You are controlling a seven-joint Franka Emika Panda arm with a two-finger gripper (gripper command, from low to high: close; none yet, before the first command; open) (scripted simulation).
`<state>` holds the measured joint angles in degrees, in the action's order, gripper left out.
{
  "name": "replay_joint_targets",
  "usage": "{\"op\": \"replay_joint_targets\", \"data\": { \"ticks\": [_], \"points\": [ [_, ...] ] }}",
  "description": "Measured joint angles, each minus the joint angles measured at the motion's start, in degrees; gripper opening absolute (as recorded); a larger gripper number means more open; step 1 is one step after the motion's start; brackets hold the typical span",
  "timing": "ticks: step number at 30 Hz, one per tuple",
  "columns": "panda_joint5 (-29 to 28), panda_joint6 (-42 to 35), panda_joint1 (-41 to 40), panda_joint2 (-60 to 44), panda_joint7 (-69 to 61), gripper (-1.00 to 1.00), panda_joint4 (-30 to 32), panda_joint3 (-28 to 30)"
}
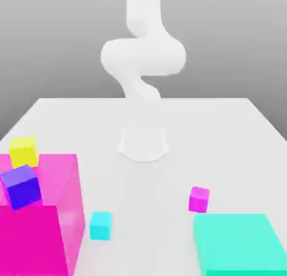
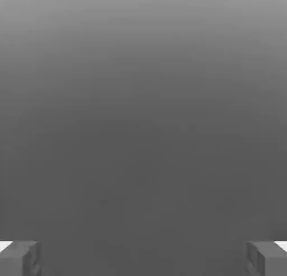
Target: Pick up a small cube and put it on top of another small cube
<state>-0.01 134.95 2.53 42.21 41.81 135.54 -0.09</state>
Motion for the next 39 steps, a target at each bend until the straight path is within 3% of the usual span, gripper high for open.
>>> {"op": "replay_joint_targets", "data": {
  "ticks": [13,18,25,26,33,39],
  "points": [
    [0.0,20.0,16.2,-23.6,-26.2,0.0,23.3,0.1],
    [0.3,30.8,22.3,-37.4,-38.3,0.0,32.7,-1.3],
    [-1.8,44.0,24.6,-53.9,-38.9,0.0,31.7,0.0],
    [-1.8,45.5,24.7,-55.7,-38.9,-1.0,31.4,0.2],
    [-2.0,45.7,24.8,-56.1,-38.7,-1.0,31.3,0.2],
    [-0.8,36.7,24.0,-45.1,-39.7,-1.0,33.3,-0.9]
  ]
}}
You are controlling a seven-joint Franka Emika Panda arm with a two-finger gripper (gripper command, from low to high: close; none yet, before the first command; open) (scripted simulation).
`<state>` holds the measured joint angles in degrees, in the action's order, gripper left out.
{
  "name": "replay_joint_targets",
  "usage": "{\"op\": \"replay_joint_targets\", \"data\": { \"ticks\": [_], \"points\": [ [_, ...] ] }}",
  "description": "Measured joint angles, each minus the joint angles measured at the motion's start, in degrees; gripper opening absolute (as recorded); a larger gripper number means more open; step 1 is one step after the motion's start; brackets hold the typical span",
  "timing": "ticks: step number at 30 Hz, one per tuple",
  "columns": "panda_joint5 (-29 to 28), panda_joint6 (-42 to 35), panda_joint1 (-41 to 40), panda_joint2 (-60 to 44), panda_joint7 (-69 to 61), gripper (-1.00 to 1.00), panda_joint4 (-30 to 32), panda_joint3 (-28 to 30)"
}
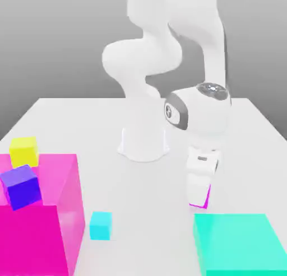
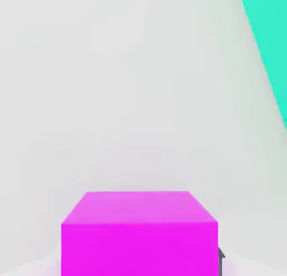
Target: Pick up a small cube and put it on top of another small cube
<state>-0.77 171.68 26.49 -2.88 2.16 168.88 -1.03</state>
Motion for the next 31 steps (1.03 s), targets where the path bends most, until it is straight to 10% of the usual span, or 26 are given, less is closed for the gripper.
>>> {"op": "replay_joint_targets", "data": {
  "ticks": [23,27,28,31],
  "points": [
    [-8.4,-53.4,-27.3,21.5,-26.1,-1.0,-33.6,27.0],
    [-8.0,-47.8,-28.4,18.5,-28.2,-1.0,-30.8,29.6],
    [-7.9,-46.2,-28.2,17.8,-28.3,1.0,-29.8,30.0],
    [-7.9,-46.2,-28.2,17.8,-28.3,1.0,-29.8,30.0]
  ]
}}
